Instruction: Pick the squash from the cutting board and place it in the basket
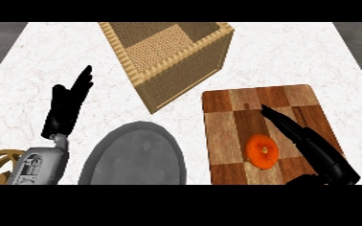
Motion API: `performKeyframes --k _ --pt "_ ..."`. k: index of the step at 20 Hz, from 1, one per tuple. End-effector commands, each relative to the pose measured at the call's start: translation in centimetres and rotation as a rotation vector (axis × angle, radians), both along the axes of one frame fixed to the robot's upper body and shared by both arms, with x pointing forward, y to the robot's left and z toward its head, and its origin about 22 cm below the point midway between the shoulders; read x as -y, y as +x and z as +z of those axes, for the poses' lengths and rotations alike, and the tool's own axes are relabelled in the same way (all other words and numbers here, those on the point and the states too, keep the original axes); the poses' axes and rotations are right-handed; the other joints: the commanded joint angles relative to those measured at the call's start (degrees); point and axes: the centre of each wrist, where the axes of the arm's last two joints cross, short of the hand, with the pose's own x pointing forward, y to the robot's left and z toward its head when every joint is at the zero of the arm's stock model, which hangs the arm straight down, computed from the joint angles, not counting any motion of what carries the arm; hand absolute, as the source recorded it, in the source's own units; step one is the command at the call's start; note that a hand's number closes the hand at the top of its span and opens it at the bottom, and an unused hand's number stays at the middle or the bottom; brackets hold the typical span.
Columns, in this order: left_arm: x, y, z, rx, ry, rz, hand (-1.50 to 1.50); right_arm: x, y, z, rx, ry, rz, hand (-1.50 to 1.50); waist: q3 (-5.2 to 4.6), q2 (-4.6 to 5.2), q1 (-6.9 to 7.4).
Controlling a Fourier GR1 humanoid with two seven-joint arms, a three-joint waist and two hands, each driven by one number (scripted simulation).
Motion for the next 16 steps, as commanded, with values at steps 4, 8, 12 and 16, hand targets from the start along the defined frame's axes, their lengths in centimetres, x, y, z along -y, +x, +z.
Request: performKeyframes --k 4,8,12,16 --pt "0.5 1.4 1.6 0.006 0.004 0.015 0.0 -0.8 0.0 -1.6 -0.008 0.013 0.008 -1.5 0.0 0.01 -0.15" --pt "-0.6 1.5 -1.2 -0.015 -0.015 -0.005 0.0 -1.8 0.1 -4.0 -0.016 -0.004 0.009 -1.5 -0.01 0.04 -0.16" --pt "-0.7 0.2 -0.1 -0.011 0.002 0.003 0.0 -3.4 0.5 -2.2 -0.021 -0.055 0.036 1.5 -0.01 -0.01 -0.01" --pt "-1.0 0.2 0.6 -0.005 0.001 0.002 0.0 -3.2 0.1 -3.6 0.1 -0.101 0.051 1.5 0.0 -0.04 -0.01"
